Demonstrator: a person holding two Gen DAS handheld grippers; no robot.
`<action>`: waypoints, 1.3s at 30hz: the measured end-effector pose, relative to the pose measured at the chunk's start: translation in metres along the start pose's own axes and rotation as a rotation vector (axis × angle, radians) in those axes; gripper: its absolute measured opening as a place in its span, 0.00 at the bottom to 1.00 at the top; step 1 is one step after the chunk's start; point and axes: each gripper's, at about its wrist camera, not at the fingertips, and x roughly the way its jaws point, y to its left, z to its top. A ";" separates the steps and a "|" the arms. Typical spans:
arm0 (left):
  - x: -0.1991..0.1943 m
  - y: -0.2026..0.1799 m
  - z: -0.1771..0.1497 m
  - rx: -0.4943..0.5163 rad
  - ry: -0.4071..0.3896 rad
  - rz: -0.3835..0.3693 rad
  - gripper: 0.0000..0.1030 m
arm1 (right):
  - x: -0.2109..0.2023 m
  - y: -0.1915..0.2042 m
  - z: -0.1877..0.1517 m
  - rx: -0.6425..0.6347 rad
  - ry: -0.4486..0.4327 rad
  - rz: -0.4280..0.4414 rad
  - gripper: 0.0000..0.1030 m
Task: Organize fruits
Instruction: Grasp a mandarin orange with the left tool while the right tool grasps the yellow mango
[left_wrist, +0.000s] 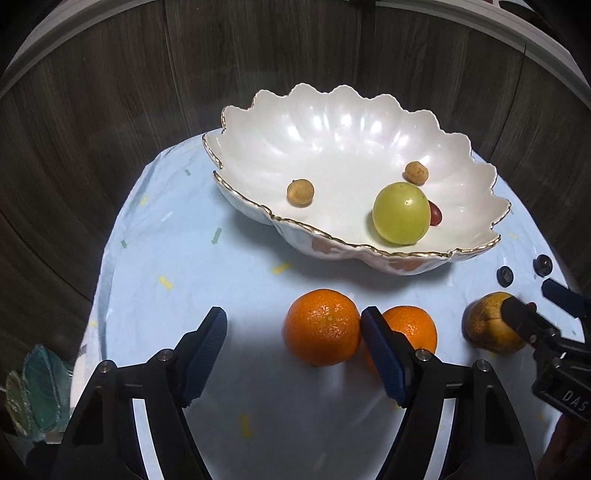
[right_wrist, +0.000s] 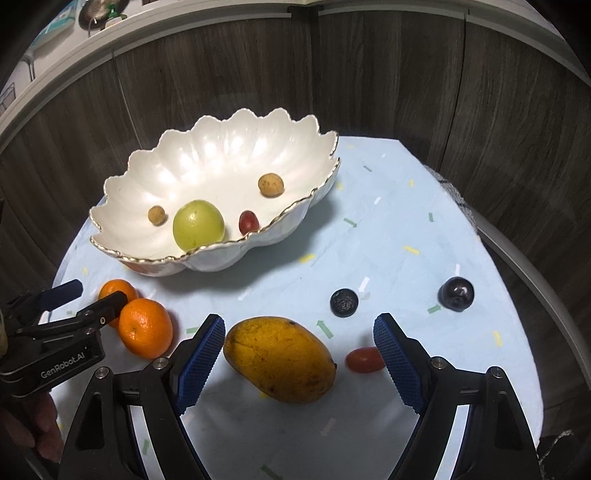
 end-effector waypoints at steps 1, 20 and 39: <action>0.001 -0.001 -0.001 0.001 -0.002 -0.005 0.71 | 0.002 0.001 -0.001 -0.001 0.002 0.003 0.81; 0.003 -0.007 -0.008 -0.002 -0.037 -0.105 0.41 | 0.018 -0.001 -0.011 -0.001 0.039 0.053 0.81; -0.002 -0.005 -0.009 -0.006 -0.041 -0.107 0.35 | 0.022 0.004 -0.013 -0.047 0.034 0.055 0.64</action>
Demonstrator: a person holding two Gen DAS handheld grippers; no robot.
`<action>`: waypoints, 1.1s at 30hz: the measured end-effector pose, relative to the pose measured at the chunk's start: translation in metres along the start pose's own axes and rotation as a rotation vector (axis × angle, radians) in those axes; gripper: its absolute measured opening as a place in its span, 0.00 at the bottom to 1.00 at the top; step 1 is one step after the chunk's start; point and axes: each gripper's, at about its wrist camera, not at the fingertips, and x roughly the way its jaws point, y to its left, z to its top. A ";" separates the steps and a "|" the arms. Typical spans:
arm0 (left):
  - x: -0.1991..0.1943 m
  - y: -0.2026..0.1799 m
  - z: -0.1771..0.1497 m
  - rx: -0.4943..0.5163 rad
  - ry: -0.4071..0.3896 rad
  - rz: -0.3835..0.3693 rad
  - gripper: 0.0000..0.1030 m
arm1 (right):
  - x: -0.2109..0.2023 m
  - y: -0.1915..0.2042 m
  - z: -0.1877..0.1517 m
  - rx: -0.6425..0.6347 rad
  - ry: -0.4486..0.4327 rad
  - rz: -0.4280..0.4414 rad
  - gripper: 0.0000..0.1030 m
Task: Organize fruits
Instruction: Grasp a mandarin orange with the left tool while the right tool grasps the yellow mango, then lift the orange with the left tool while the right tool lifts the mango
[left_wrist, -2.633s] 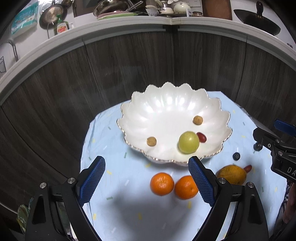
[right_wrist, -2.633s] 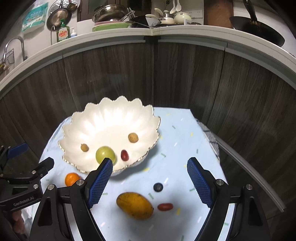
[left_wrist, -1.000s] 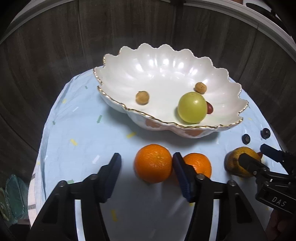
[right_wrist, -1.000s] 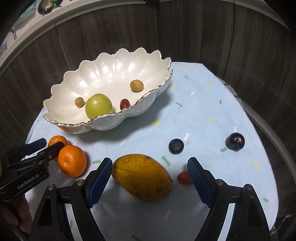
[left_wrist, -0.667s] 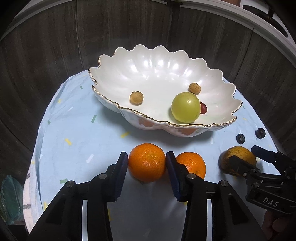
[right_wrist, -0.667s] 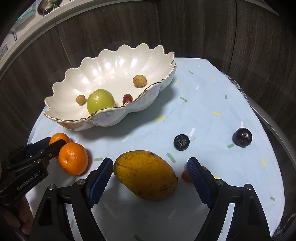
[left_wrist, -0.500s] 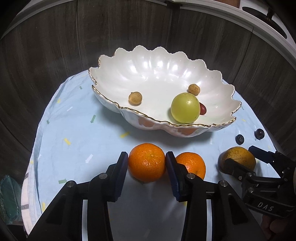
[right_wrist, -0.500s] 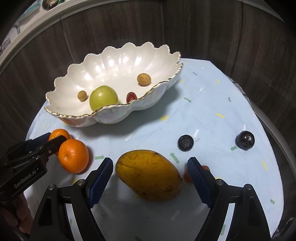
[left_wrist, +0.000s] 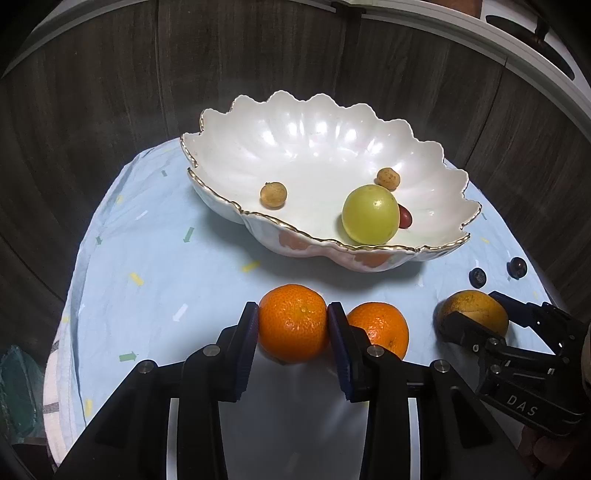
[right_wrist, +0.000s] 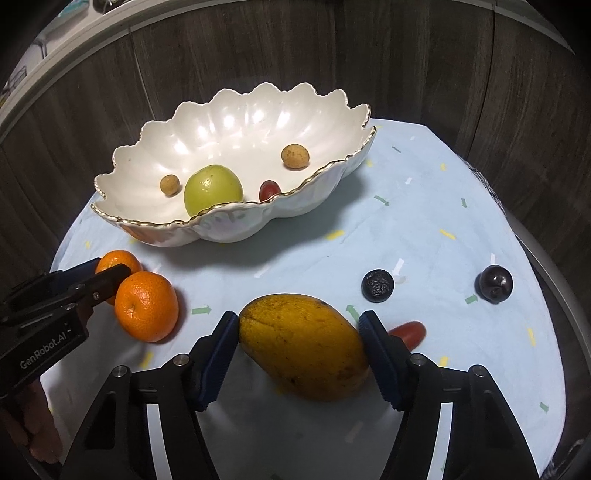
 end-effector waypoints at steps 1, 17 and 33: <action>0.000 0.000 0.000 0.001 0.001 0.002 0.35 | 0.000 0.000 0.000 -0.001 0.000 0.000 0.64; -0.018 -0.002 0.001 0.003 -0.013 0.022 0.35 | -0.017 0.003 0.002 0.000 -0.030 0.023 0.58; -0.028 0.002 -0.001 -0.004 -0.024 0.032 0.35 | -0.019 0.008 -0.002 -0.007 -0.016 0.049 0.56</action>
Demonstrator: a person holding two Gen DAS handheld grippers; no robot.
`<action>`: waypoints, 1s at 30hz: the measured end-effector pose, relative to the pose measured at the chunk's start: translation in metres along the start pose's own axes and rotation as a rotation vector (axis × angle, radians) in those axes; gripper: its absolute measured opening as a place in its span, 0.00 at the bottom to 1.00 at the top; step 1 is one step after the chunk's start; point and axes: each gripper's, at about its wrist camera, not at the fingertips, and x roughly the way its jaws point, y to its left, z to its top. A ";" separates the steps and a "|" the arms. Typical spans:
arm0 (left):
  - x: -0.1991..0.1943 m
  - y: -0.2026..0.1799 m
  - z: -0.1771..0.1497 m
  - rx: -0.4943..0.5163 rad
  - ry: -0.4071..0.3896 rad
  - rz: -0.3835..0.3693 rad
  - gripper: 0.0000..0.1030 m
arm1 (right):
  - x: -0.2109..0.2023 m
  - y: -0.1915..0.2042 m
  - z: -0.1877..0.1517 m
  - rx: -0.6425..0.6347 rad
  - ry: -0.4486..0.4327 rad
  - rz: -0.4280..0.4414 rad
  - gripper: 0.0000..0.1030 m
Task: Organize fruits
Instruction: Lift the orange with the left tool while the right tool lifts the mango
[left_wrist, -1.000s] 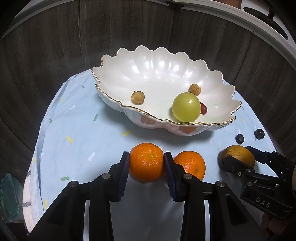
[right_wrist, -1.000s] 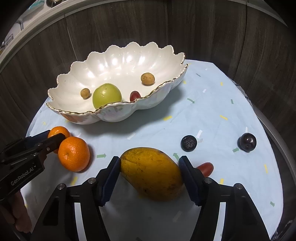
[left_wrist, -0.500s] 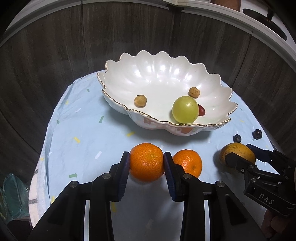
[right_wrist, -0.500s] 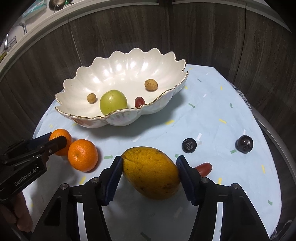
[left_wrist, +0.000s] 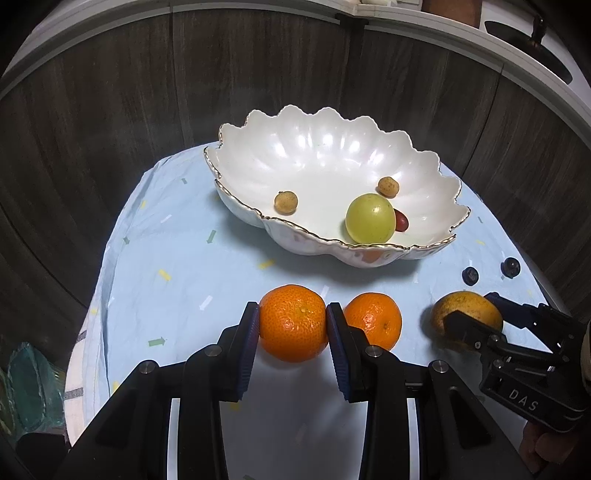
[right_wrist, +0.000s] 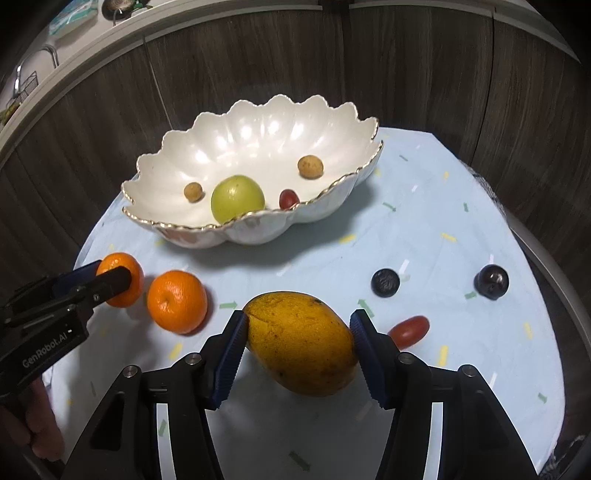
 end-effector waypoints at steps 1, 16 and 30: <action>0.000 0.000 0.000 -0.002 0.000 -0.001 0.35 | 0.001 0.000 0.000 0.002 0.002 0.003 0.56; 0.004 0.001 -0.002 -0.002 0.013 -0.002 0.35 | 0.008 0.000 -0.002 -0.008 0.025 0.011 0.60; 0.007 0.008 -0.001 -0.020 0.021 -0.003 0.35 | 0.028 0.013 -0.008 -0.074 0.044 -0.044 0.76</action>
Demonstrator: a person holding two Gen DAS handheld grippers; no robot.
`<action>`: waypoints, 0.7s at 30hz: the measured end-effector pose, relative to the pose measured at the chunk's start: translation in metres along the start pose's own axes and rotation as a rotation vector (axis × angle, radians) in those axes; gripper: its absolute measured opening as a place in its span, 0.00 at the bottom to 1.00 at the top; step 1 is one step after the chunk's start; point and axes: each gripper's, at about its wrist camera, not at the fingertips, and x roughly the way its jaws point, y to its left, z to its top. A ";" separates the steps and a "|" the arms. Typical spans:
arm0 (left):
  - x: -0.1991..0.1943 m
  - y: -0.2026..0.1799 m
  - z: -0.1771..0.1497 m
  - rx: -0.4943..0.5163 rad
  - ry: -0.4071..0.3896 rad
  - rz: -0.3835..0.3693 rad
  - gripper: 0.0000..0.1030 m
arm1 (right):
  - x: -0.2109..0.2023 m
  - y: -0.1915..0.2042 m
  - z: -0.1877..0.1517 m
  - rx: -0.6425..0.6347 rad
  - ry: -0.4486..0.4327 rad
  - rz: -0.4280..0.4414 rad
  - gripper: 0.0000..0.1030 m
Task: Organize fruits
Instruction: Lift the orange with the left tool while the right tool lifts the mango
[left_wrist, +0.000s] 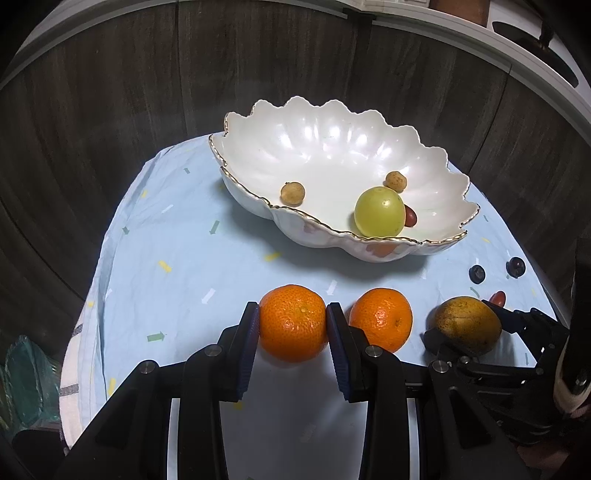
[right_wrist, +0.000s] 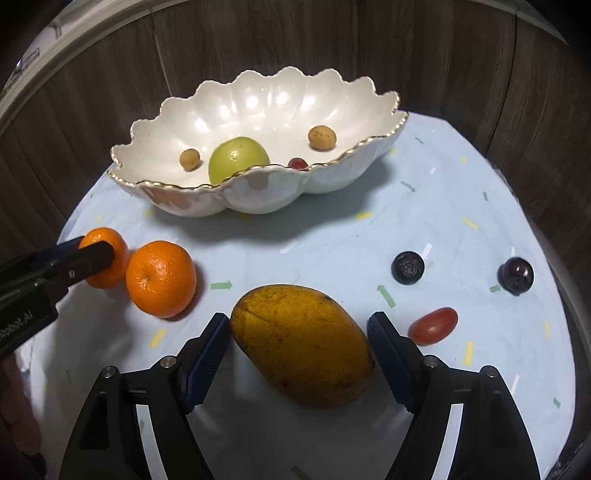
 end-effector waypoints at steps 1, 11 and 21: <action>0.000 0.001 0.000 -0.001 0.000 0.001 0.35 | 0.001 0.002 -0.001 -0.013 -0.006 -0.010 0.76; -0.002 0.001 0.002 0.002 -0.004 0.000 0.35 | -0.004 -0.001 0.000 0.001 -0.017 0.007 0.67; -0.017 -0.005 0.004 0.010 -0.023 0.002 0.35 | -0.023 -0.005 0.007 0.016 -0.048 0.025 0.62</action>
